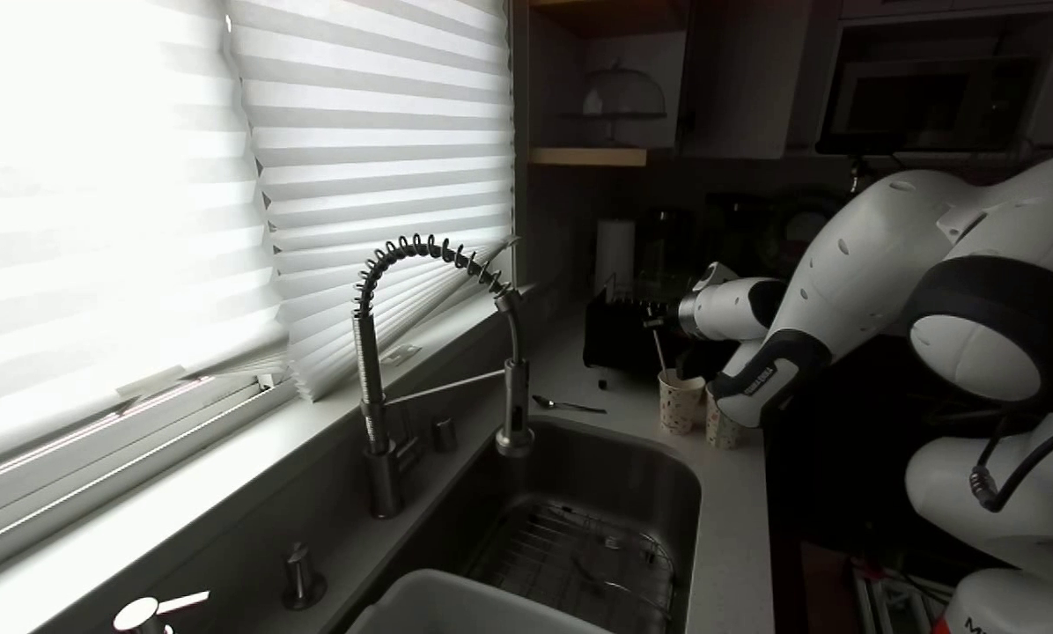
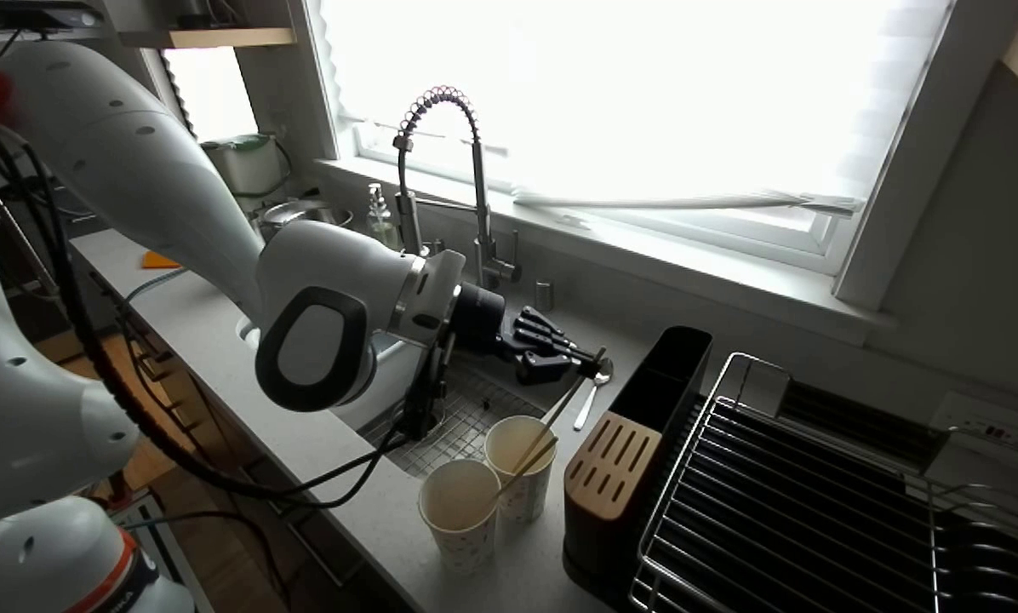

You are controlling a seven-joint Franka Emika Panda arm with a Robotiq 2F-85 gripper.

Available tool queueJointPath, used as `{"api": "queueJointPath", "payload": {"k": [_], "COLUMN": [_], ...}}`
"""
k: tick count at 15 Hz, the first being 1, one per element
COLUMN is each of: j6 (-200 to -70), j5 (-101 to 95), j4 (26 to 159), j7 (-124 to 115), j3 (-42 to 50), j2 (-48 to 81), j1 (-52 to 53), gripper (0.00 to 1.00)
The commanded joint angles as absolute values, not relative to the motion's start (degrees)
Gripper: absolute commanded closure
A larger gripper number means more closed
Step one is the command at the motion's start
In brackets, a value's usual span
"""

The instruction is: Lift chopping stick on the left, put it in the cup on the left, lift the chopping stick on the right and put in the cup on the right.

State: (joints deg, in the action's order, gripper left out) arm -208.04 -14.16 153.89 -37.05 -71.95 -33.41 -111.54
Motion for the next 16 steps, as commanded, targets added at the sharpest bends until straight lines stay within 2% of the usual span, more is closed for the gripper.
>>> {"api": "queueJointPath", "payload": {"k": [1, 5, 6, 9, 16], "j6": [-210.0, -210.4, -209.5, -209.8, -210.1], "j5": [-12.6, -12.5, -2.6, 5.5, 12.2], "j4": [155.0, 155.5, 156.3, 156.2, 156.2], "j7": [-37.3, -37.3, -26.8, -21.2, -16.8], "j3": [-75.4, -77.5, -78.5, -81.6, -85.1], "j2": [-35.3, -36.6, -32.7, -32.5, -30.8], "j1": [-114.5, -116.6, -114.3, -115.3, -115.5], "gripper": [0.98, 0.98, 0.98, 0.98, 0.98]}}
